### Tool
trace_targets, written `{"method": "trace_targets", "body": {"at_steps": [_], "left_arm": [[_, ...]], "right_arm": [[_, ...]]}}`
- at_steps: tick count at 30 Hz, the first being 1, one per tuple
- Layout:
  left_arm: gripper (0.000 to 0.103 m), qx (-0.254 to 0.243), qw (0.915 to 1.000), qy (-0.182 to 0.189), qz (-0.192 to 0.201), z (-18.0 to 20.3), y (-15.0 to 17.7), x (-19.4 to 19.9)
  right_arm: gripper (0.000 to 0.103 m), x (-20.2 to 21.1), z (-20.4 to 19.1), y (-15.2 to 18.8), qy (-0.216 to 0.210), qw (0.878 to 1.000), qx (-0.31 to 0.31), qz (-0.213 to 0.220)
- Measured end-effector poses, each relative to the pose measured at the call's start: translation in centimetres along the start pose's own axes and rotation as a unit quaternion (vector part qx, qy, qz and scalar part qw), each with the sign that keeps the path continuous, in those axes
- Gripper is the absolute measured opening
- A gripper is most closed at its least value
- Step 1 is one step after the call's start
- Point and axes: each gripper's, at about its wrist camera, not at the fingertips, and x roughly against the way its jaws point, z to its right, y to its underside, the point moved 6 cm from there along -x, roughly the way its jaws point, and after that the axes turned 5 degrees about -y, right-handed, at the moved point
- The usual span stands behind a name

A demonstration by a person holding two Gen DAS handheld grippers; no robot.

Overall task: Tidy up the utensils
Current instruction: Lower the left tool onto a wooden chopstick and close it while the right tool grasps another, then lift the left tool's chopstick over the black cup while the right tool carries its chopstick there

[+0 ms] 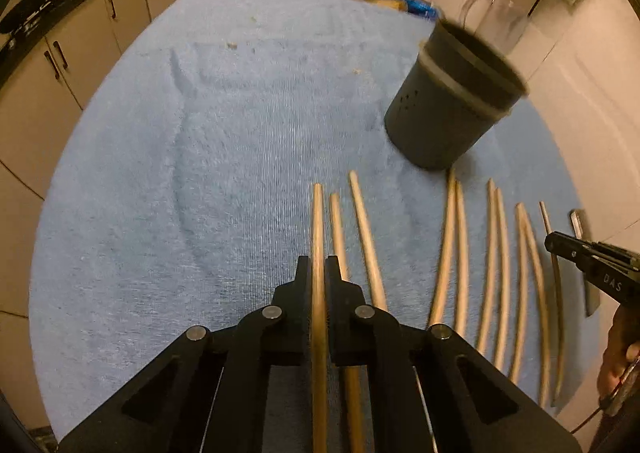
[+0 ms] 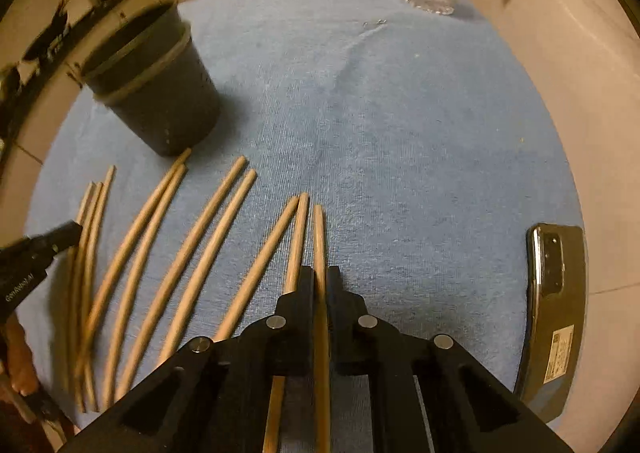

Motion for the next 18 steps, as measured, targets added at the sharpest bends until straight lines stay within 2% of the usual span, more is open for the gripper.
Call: {"method": "trace_targets", "body": {"at_steps": [5,12,18], "left_arm": [[0.006,0.01,0.9977,0.027,0.062,0.1,-1.0,4.9],[0.006,0.003,0.988,0.043,0.148,1.3,-3.4,11.8],[0.006,0.005,0.9825,0.059,0.177,1.6,-4.3,14.6]], "right_arm": [[0.007,4.8,-1.3,-0.8,-0.041,0.996,0.004,0.081],[0.007,12.0,-3.9,-0.7,-0.066,0.977,0.04,0.199],[0.007,15.1,-5.1,-0.5,-0.078,0.965,0.048,0.244]]}}
